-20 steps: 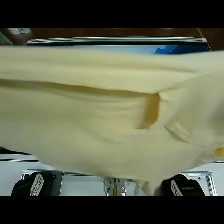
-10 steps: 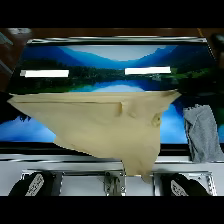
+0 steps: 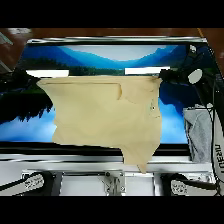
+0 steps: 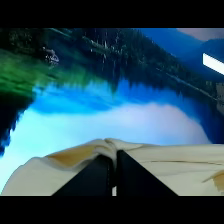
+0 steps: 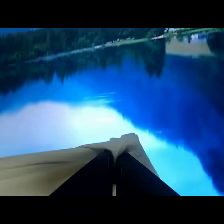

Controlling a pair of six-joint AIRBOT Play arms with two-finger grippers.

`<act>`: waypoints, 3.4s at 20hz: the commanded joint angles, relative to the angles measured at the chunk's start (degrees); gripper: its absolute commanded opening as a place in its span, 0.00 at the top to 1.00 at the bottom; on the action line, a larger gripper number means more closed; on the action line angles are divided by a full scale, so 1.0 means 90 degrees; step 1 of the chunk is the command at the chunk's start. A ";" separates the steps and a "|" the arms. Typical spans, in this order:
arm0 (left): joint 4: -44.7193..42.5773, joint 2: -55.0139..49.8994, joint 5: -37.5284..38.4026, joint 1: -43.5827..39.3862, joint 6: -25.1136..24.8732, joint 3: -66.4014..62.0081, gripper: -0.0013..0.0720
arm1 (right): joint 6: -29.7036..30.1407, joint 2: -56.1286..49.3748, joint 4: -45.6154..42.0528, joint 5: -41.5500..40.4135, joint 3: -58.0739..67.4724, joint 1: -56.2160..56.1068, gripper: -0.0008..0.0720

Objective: Fold the shirts.

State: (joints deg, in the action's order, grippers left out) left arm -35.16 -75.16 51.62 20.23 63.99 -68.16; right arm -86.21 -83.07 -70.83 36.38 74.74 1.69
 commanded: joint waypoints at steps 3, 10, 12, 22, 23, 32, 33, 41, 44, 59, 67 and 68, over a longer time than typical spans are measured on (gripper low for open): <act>0.0648 -0.1302 -0.1766 -0.0797 -0.0874 0.0015 0.93 | -0.0138 -0.0631 0.0172 -0.0687 -0.0027 0.0000 0.90; 0.0641 -0.1982 -0.1780 -0.0954 -0.0874 0.0015 0.93 | -0.0634 -0.1239 0.0172 -0.0085 -0.0027 0.0000 0.90; 0.0554 -0.1979 -0.1642 -0.0937 -0.0896 0.0015 0.93 | -0.0624 -0.1239 0.0129 0.0092 -0.0024 0.0000 0.90; -0.0644 -0.1979 0.1088 -0.0214 0.0265 -0.0029 0.93 | -0.0641 -0.1129 -0.0787 0.3385 -0.0019 0.0051 0.90; -0.0901 -0.1979 0.1299 -0.0214 0.0384 -0.0029 0.93 | -0.0644 -0.1129 -0.0850 0.3514 -0.0019 0.0051 0.90; -0.1336 -0.1977 0.1620 -0.0413 0.1333 -0.0034 0.26 | -0.1132 -0.1316 -0.0619 0.3201 -0.0019 -0.0049 0.67; -0.1341 -0.1977 0.1851 -0.0369 0.1326 -0.0102 0.05 | -0.1071 -0.1282 -0.0617 0.3332 -0.0002 -0.0024 0.26; -0.2939 -0.1146 0.4316 0.1307 0.1277 -0.1430 0.19 | 0.0306 0.0000 -0.3495 0.6880 0.1127 0.0838 0.31; -0.2999 -0.0532 0.4539 0.1858 0.1163 -0.0189 0.11 | 0.0197 0.0806 -0.1365 0.6569 0.0272 0.1826 0.17; -0.1996 -0.0138 0.3194 0.2113 -0.0517 0.3366 0.04 | 0.0318 0.1676 0.0993 0.3738 -0.2897 0.1634 0.11; -0.2208 -0.0459 0.2778 0.1894 -0.0534 0.3490 0.04 | 0.0199 0.1676 0.1035 0.3645 -0.2897 0.1576 0.11; -0.2157 -0.0464 0.2630 0.1775 -0.0534 0.3538 0.11 | 0.0189 0.1676 0.1035 0.3645 -0.2897 0.1576 0.11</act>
State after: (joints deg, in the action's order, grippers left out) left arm -55.20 -78.85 78.39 37.89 59.31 -37.06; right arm -83.94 -68.05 -61.63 69.78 48.71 16.03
